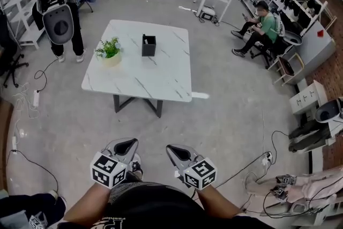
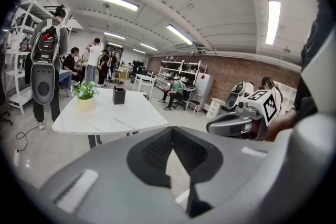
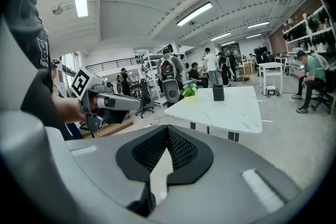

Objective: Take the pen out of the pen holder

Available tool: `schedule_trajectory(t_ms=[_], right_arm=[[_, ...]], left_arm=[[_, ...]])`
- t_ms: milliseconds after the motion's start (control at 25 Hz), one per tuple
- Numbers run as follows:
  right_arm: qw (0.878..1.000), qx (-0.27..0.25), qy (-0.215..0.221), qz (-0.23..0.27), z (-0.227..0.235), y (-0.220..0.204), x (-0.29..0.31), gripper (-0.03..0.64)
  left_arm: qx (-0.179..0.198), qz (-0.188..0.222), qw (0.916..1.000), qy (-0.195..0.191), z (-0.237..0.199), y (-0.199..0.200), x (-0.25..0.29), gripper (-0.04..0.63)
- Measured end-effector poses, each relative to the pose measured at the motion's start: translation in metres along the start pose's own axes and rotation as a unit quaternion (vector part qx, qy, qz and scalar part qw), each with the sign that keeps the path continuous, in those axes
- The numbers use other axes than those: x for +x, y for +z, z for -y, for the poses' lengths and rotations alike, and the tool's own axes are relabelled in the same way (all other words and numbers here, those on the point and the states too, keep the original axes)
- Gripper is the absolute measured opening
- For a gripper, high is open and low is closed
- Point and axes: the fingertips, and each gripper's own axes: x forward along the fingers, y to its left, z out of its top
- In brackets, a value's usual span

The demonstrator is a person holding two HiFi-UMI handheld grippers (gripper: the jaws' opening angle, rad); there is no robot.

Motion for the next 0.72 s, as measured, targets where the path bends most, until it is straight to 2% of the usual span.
schedule_trajectory(t_ms=[720], right_arm=[[1.0, 0.005, -0.023, 0.004, 0.054, 0.07, 0.117, 0.0]], left_arm=[[0.01, 0.005, 0.9996, -0.027, -0.123, 0.073, 0.057, 0.057]])
